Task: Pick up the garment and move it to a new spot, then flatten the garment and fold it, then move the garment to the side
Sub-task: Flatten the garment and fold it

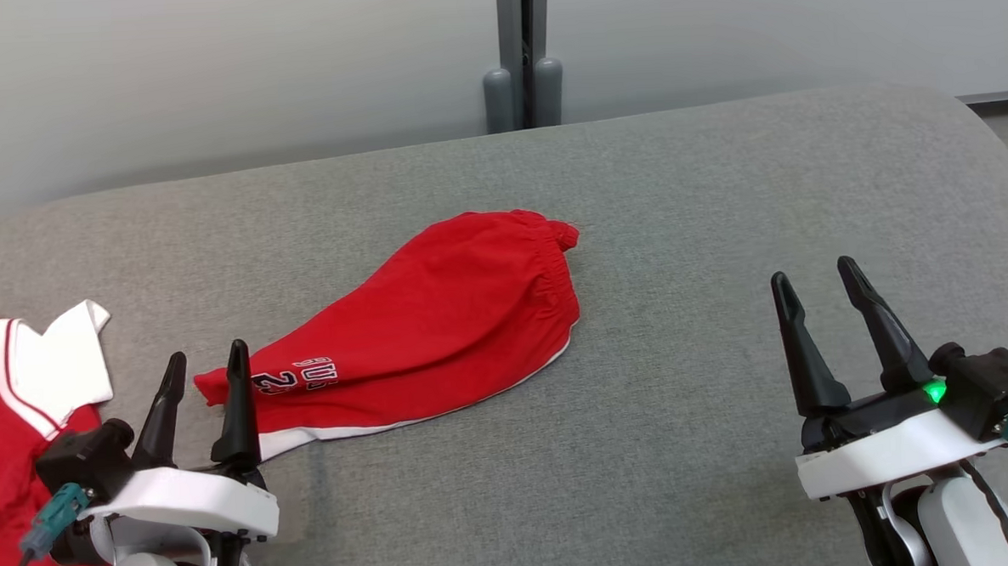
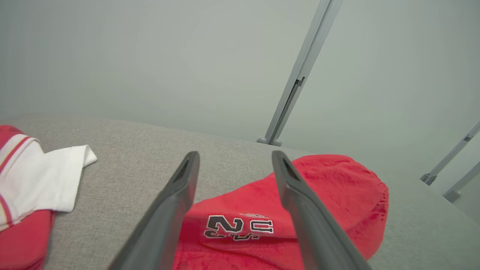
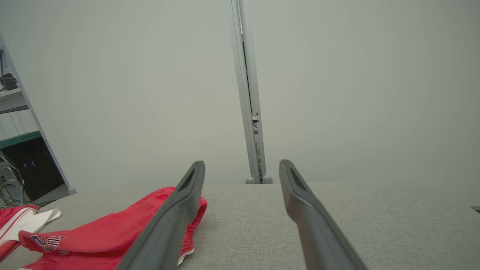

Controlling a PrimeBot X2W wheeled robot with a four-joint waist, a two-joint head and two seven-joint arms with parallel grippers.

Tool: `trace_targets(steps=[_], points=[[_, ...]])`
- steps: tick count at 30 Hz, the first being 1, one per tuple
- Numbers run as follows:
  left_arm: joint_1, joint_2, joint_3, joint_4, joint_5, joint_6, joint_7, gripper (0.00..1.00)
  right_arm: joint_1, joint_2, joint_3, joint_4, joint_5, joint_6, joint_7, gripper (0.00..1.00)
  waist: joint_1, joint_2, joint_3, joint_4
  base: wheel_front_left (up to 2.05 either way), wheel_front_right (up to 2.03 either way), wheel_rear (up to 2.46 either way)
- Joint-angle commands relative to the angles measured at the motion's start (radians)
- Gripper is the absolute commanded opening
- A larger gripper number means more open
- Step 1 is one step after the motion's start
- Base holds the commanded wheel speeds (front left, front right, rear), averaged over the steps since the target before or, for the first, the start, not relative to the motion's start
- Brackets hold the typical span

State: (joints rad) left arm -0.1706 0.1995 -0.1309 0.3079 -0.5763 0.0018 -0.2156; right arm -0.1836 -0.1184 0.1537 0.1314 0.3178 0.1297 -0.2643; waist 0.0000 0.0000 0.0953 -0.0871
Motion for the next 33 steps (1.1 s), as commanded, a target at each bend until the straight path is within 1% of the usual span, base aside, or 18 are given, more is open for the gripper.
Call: trace_targets(steps=[1,5,10,12,17,22,27,33], points=[[0.015,0.002,-0.003,-0.017,0.015,0.011,-0.007,1.00,0.003,-0.011,0.005,0.003,0.007,0.002,0.000,1.00,0.0000,0.0000,-0.004,0.013,0.00,0.00,0.00],[0.038,-0.002,-0.022,-0.061,0.044,0.030,-0.014,1.00,-0.025,-0.041,0.056,0.039,0.014,0.002,0.000,1.00,0.0000,0.0000,0.002,0.047,0.00,0.00,0.00],[0.049,-0.012,-0.052,-0.092,0.065,0.040,-0.011,1.00,-0.097,-0.108,0.159,0.157,0.053,0.002,0.000,1.00,0.0000,0.0000,0.016,0.111,0.00,0.00,0.00],[0.053,-0.018,-0.060,-0.100,0.068,0.043,-0.010,1.00,-0.132,-0.136,0.218,0.221,0.085,0.002,0.002,1.00,0.0000,0.0000,0.021,0.136,0.00,0.00,0.00],[0.052,-0.033,-0.082,-0.116,0.070,0.041,-0.007,1.00,-0.244,-0.200,0.390,0.357,0.197,0.002,0.074,1.00,0.0000,0.0000,0.037,0.199,0.00,0.00,0.00],[0.036,-0.047,-0.100,-0.110,0.066,0.036,-0.008,1.00,-0.344,-0.251,0.509,0.458,0.302,0.002,0.109,1.00,0.0000,0.0000,0.058,0.255,0.00,0.00,0.00],[0.029,-0.058,-0.105,-0.097,0.058,0.029,-0.015,1.00,-0.421,-0.292,0.617,0.525,0.414,0.002,0.155,1.00,0.0000,0.0000,0.074,0.297,0.00,0.00,0.00],[0.016,-0.065,-0.110,-0.087,0.058,0.025,-0.024,1.00,-0.501,-0.326,0.726,0.587,0.491,0.001,0.161,1.00,0.0000,0.0000,0.093,0.327,0.00,0.00,0.00]])
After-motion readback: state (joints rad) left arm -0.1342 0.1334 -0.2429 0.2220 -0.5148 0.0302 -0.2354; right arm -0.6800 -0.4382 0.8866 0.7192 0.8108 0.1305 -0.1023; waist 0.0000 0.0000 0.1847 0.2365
